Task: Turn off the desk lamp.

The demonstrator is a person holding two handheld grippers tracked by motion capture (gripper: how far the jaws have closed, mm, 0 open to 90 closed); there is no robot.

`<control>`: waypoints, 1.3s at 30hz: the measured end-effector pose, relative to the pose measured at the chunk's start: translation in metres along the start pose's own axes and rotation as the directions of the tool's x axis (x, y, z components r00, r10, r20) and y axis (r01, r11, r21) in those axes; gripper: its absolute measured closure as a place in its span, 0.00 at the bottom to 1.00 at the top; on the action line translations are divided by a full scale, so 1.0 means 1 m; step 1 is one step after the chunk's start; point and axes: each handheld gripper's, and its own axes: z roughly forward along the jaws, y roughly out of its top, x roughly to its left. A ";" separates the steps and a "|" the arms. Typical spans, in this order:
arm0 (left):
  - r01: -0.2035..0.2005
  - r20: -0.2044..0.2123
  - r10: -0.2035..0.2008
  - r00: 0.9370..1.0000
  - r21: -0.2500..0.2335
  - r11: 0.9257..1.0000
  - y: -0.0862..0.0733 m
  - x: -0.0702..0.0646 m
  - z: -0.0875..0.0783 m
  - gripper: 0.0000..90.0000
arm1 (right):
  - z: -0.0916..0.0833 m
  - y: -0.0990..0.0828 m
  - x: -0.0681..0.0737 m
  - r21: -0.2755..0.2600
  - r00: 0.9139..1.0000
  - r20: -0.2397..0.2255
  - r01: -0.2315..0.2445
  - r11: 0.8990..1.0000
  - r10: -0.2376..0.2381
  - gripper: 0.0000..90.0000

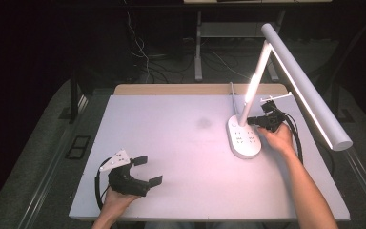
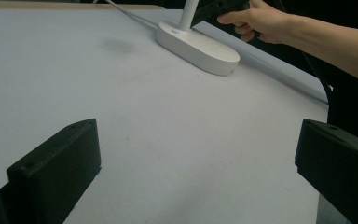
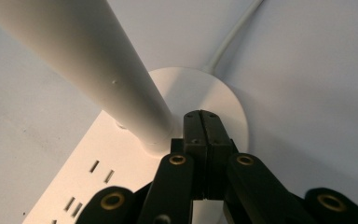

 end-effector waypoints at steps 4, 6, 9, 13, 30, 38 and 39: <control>-0.002 0.000 0.002 1.000 -0.003 1.000 0.000 0.000 -0.001 0.00 | 0.001 -0.003 0.002 -0.017 1.000 0.017 0.017 1.000 -0.017 1.00; -0.003 0.000 0.003 1.000 -0.004 1.000 0.000 0.000 -0.001 0.00 | 0.000 -0.004 0.003 -0.017 1.000 0.019 0.011 1.000 -0.010 1.00; -0.004 0.000 0.004 1.000 -0.005 1.000 0.000 0.000 -0.001 0.00 | 0.000 -0.003 0.003 -0.011 1.000 0.023 0.002 1.000 -0.002 1.00; 0.001 0.001 -0.001 1.000 -0.003 1.000 0.000 0.001 0.000 0.00 | -0.001 -0.003 0.002 -0.022 1.000 0.016 0.003 1.000 -0.003 1.00; 0.001 0.004 -0.001 1.000 -0.004 1.000 0.000 0.000 -0.001 0.00 | -0.028 0.000 0.004 -0.068 0.999 0.008 -0.040 0.997 0.041 1.00; 0.003 0.006 -0.003 1.000 -0.009 1.000 0.000 -0.001 0.000 0.00 | -0.046 -0.001 0.007 -0.073 0.999 0.018 -0.043 0.996 0.045 0.75; 0.003 0.007 -0.003 1.000 -0.008 1.000 0.000 -0.001 0.000 0.00 | -0.046 -0.001 0.007 -0.073 0.999 0.018 -0.043 0.996 0.045 0.75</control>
